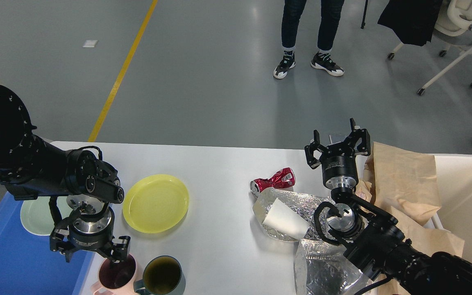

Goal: Tidy desktop
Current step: 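Grasp the pink cup with the left gripper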

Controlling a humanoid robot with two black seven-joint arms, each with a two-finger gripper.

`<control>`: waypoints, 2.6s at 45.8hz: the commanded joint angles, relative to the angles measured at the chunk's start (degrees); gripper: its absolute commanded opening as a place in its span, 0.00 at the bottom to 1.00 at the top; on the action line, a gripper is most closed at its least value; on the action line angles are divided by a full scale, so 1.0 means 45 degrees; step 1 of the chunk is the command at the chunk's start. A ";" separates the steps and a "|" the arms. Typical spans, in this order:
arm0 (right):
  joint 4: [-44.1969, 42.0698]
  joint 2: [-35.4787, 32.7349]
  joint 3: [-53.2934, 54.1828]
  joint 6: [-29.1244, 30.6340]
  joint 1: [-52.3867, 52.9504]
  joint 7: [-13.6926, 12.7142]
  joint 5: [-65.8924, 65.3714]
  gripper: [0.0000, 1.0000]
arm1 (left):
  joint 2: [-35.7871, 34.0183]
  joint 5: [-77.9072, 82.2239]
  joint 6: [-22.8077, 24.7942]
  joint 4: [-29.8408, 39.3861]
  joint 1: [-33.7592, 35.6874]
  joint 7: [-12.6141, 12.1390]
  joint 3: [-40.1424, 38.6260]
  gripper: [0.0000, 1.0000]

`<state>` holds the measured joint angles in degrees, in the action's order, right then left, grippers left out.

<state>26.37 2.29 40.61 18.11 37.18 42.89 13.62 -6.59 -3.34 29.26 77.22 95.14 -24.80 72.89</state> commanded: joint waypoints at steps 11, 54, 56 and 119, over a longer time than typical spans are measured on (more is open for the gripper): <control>0.0000 -0.0001 0.0000 0.0000 0.0000 0.0000 0.0001 1.00 | 0.0332 -0.0001 -0.0974 0.0184 -0.0438 -0.0035 -0.0261 0.91; -0.0019 -0.0001 0.0000 0.0000 0.0000 0.0000 0.0001 1.00 | 0.0567 -0.0001 -0.3631 0.0574 -0.1611 -0.0582 -0.0359 0.72; -0.0019 -0.0001 0.0000 0.0000 0.0000 0.0000 0.0001 1.00 | 0.0586 -0.0001 -0.3826 0.0594 -0.1670 -0.0582 -0.0359 0.72; -0.0019 -0.0001 0.0000 0.0000 0.0019 0.0000 0.0001 1.00 | -0.0155 0.1191 -0.2091 0.1336 0.0125 -0.0602 -0.0359 0.00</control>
<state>26.31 2.29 40.61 18.11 37.20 42.89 13.64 -5.67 1.92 15.32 82.97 91.91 -27.52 71.30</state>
